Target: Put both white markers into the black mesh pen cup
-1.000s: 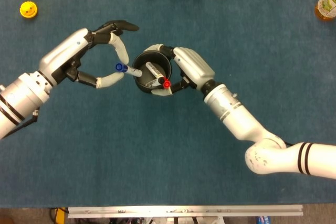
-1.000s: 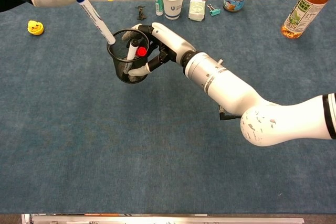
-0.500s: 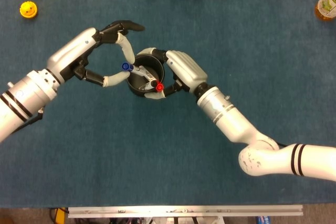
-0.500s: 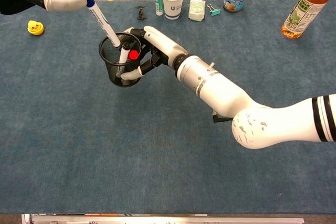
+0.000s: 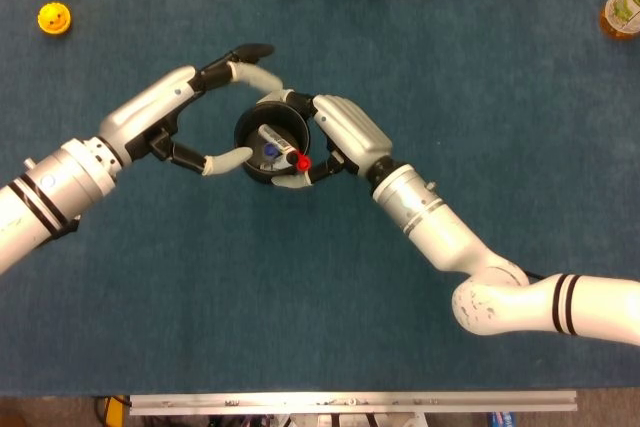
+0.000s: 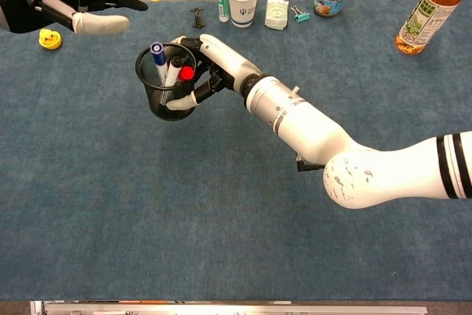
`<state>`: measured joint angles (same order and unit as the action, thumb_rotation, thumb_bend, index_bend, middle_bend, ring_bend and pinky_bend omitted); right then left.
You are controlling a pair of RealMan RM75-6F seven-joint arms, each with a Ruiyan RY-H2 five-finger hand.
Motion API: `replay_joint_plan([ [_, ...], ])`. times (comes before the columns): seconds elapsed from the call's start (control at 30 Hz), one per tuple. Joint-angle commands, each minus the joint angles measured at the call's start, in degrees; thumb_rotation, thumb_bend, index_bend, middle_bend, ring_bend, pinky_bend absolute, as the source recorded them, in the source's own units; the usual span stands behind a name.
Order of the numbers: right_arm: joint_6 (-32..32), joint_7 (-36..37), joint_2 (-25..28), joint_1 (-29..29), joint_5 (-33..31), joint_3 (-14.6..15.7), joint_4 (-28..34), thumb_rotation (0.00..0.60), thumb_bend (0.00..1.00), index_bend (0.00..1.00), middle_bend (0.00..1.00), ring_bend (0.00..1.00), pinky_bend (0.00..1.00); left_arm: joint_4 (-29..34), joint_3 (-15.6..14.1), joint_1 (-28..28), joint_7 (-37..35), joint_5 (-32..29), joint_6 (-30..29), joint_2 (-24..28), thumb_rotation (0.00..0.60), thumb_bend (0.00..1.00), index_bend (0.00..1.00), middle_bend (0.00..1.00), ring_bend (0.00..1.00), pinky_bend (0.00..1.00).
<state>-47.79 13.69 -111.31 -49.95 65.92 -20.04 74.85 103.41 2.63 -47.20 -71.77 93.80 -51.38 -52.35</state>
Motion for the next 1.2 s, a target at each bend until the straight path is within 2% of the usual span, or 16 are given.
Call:
replay_joint_plan([
  [0.03,-0.02,0.11,0.42,0.2,0.22,0.17,0.41,0.6,0.41,0.43,0.36,0.33,0.36,-0.53,-0.05,0.1,-0.11,-0.31,-0.21,-0.05,0.6,0.32,0.1,0.0,0.0,0.08],
  [0.23,-0.18,0.02,4.15,1.85,1.03,1.34,4.17,0.6,0.41,0.43,0.36,0.33,0.36,-2.58,-0.11,0.97,2.21,-1.24,-0.94,0.35,0.6,0.31,0.07,0.0,0.0,0.08],
  [0.4,0.12,-0.64,10.14,4.11,0.82,2.65,8.78,0.6,0.41,0.43,0.36,0.33,0.36,-5.79,-0.33,2.84,10.21,-2.05,-2.77,0.02,0.6,0.31,0.07,0.0,0.0,0.08],
  [0.67,0.25,-1.37,13.85,6.37,0.69,5.43,8.93,0.6,0.41,0.43,0.36,0.33,0.36,-6.49,-0.55,4.69,14.47,-2.53,-4.41,-0.76,0.6,0.31,0.07,0.0,0.0,0.07],
  [0.9,0.28,1.57,12.48,7.7,2.38,7.42,5.39,0.6,0.41,0.43,0.36,0.33,0.35,-6.96,-0.93,5.18,17.57,-1.27,-5.1,-1.75,0.6,0.31,0.08,0.0,0.0,0.07],
  [1.2,0.23,6.71,8.18,7.88,5.63,8.32,-0.37,0.6,0.41,0.43,0.36,0.31,0.31,-6.99,-1.34,5.73,18.41,-0.97,-5.39,-1.92,0.6,0.31,0.08,0.0,0.0,0.07],
])
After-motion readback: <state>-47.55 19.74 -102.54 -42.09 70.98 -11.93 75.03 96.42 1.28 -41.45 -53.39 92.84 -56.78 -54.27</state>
